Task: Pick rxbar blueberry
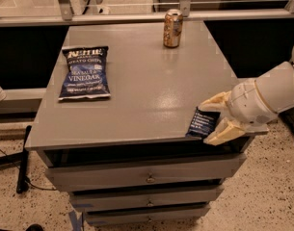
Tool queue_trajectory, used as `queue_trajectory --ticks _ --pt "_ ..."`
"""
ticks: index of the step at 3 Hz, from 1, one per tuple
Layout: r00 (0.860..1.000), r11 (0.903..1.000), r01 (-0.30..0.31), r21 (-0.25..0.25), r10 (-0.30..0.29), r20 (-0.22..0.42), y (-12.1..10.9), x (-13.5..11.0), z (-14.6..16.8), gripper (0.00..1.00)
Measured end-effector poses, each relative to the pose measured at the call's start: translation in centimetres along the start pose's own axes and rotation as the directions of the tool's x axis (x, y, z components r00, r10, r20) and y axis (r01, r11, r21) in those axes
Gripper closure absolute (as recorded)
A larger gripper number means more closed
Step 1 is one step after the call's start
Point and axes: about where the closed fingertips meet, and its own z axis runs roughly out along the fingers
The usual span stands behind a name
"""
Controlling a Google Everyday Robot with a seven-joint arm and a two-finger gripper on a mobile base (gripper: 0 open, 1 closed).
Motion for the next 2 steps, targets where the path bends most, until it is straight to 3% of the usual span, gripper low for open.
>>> queue_trajectory --ticks 1,2 --pt "1.0 0.9999 -0.002 0.013 0.002 -0.008 0.0 -0.3 -1.1 0.88" --pt "0.999 0.9995 0.007 0.029 -0.006 -0.033 0.2 -1.5 -3.5 1.0"
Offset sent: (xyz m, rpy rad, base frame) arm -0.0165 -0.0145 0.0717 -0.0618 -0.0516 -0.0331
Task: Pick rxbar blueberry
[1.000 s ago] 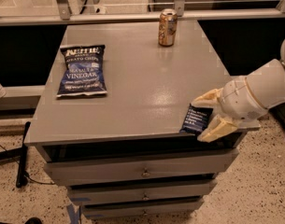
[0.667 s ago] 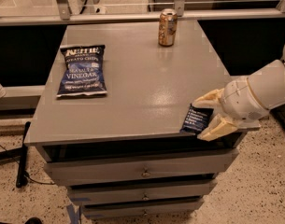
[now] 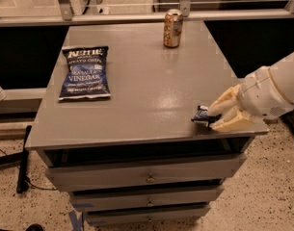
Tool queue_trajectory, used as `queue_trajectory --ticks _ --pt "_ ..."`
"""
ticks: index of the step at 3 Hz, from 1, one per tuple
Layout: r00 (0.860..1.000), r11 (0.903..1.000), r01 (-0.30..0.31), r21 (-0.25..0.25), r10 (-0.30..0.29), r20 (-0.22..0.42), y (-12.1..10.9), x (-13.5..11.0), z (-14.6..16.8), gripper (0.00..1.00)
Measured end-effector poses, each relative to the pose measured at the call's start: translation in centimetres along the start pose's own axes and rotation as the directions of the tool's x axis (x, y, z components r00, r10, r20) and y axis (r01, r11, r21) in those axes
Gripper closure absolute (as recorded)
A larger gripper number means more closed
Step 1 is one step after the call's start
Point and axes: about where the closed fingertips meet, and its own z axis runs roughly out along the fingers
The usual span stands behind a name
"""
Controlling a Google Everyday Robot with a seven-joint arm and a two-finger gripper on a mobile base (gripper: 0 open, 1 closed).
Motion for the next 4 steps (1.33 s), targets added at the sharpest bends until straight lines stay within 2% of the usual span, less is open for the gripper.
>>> queue_trajectory --ticks 1,2,3,4 --pt "1.0 0.9994 0.007 0.033 -0.006 -0.016 -0.3 -1.1 -2.3 1.0" --pt "1.0 0.9971 0.017 0.074 -0.016 -0.015 -1.5 -2.3 -3.9 1.0" --pt "0.998 0.9892 0.023 0.145 -0.03 0.052 -4.4 -3.9 -5.2 1.0" --pt "0.986 0.9711 -0.006 0.238 -0.034 0.161 -7.4 -5.9 -7.4 1.0"
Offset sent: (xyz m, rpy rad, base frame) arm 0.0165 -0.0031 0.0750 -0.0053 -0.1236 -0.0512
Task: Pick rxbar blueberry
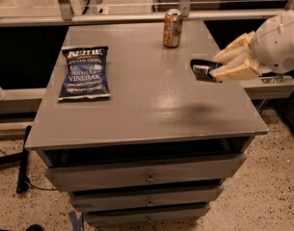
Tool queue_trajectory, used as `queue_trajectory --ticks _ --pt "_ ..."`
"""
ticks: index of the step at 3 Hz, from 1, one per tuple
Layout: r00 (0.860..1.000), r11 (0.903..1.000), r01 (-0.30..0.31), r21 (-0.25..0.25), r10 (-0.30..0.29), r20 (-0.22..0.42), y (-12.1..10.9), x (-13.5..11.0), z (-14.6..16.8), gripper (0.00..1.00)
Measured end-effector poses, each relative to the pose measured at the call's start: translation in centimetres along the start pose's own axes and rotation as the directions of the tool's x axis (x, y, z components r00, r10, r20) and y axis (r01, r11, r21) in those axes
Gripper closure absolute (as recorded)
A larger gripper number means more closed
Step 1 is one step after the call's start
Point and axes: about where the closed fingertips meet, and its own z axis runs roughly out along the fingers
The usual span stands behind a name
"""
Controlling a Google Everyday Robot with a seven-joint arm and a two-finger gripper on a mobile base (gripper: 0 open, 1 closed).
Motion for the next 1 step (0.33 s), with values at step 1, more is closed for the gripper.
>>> queue_trajectory --ticks 1 --pt "1.0 1.0 0.002 0.001 -0.002 0.01 -0.07 -0.52 -0.01 1.0"
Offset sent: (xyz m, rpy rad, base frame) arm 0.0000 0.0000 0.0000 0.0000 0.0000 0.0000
